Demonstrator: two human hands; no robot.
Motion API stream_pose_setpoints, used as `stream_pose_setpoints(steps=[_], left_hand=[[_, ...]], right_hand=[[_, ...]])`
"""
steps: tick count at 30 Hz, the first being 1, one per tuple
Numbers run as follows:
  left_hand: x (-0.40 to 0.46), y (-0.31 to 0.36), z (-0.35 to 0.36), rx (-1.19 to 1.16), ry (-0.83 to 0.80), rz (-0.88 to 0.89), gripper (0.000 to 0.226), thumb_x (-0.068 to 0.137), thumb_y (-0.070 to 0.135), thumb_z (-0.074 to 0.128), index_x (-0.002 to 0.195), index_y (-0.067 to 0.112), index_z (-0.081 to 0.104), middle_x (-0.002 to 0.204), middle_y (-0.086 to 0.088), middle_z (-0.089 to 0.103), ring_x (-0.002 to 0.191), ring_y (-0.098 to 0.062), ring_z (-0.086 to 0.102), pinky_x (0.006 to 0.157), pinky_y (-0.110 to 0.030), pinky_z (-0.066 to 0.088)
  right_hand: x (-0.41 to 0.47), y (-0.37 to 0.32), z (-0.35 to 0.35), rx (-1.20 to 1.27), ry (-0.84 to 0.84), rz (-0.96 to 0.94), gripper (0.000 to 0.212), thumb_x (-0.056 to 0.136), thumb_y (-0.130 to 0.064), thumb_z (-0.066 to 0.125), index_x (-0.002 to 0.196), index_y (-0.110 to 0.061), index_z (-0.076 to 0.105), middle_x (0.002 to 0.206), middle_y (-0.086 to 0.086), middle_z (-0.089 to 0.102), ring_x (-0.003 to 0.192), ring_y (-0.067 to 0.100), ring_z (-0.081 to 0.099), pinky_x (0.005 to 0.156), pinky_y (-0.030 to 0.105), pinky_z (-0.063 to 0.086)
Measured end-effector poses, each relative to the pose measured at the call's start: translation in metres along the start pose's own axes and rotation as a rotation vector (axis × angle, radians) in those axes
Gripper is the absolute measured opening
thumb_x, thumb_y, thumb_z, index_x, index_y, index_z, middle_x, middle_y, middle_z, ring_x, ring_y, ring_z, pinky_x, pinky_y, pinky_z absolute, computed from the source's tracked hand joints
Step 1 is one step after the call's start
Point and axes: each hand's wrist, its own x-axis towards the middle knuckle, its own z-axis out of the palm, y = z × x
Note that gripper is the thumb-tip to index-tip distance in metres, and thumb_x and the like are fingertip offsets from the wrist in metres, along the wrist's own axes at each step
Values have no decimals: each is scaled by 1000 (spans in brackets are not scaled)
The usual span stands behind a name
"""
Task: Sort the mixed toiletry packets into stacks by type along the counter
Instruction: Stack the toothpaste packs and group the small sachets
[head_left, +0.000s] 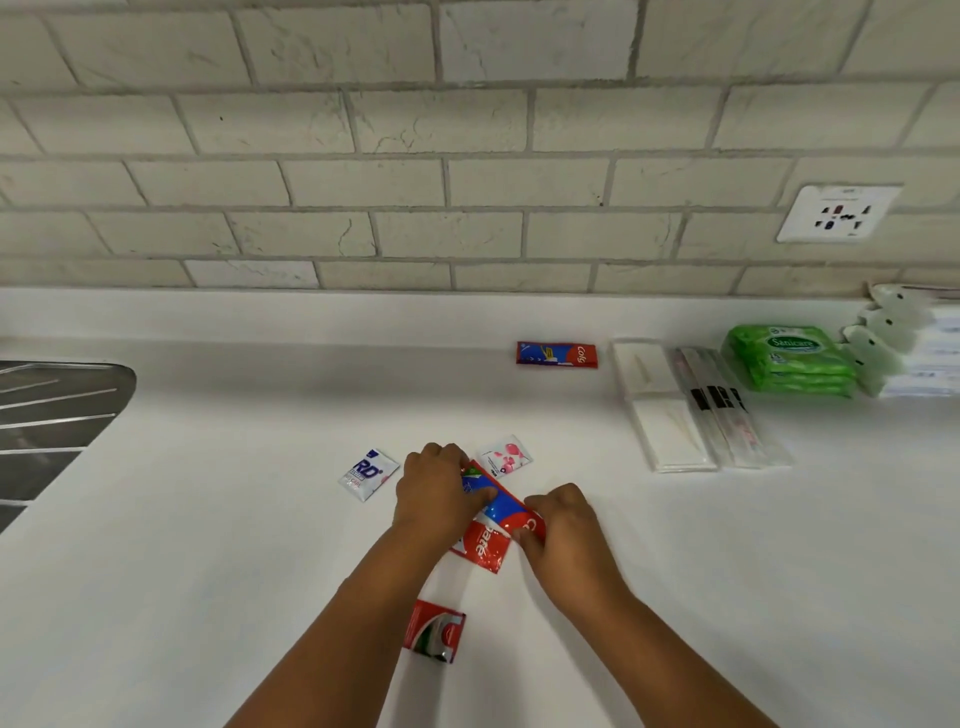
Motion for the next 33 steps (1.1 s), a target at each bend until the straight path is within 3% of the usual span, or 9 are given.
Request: stream_pose_setpoints(steps=[7,11,13,16,19,25,29,33], left_hand=[[-3,7,-17,-474,-26,17,18,91,25,63,100,22,48,100,4,63,85,-11,62,63,-19,50],[-1,10,-32,-782,-55,24,15,89,16,66,99,17,54,99,-5,64,88,-17,69,66,-27,59],[2,12,-40,-919,-34,10,14,89,13,65,99,14,55,98,-11,65,86,-17,70,62,-22,58],[14,15,-45,-1090,7,-33,12,90,11,64,99,11,55,97,-14,64,85,-17,70,58,-19,55],[31,20,-43,-1169,22,-88,13,90,11,65,98,10,55,98,-17,67,85,-17,70,60,-20,56],[80,42,-32,-1248,-31,-178,10,92,3,59,100,7,55,104,-17,66,94,-24,69,67,-24,58],[122,62,-24,-1092,-17,-168,11,91,9,62,101,9,56,98,-10,67,90,-18,70,65,-24,57],[159,75,-14,-1042,42,-182,11,88,9,67,98,8,63,90,-7,68,77,-13,67,61,-21,56]], right_hand=[[-2,10,0,115,28,-19,44,88,-38,63,128,-20,56,122,1,52,108,10,55,91,17,44],[7,16,-6,275,97,25,35,82,-41,69,112,-24,62,105,-3,59,95,11,58,81,21,49],[14,20,-13,460,119,111,25,83,-37,70,101,-21,63,95,-4,64,84,12,61,72,23,50],[29,23,-26,921,86,273,9,87,-15,67,94,-11,63,85,7,68,69,14,59,62,24,45],[49,25,-43,1163,92,313,10,86,-3,66,94,-8,61,80,13,67,62,16,60,59,26,48],[107,33,-71,1131,186,305,13,82,-5,71,92,-7,63,81,13,69,63,16,61,58,26,49],[158,43,-88,997,272,240,14,82,-4,71,91,-8,61,84,14,68,62,15,63,55,24,51],[199,52,-95,811,356,203,18,79,-3,72,89,-14,60,89,11,67,69,20,67,68,34,58]])
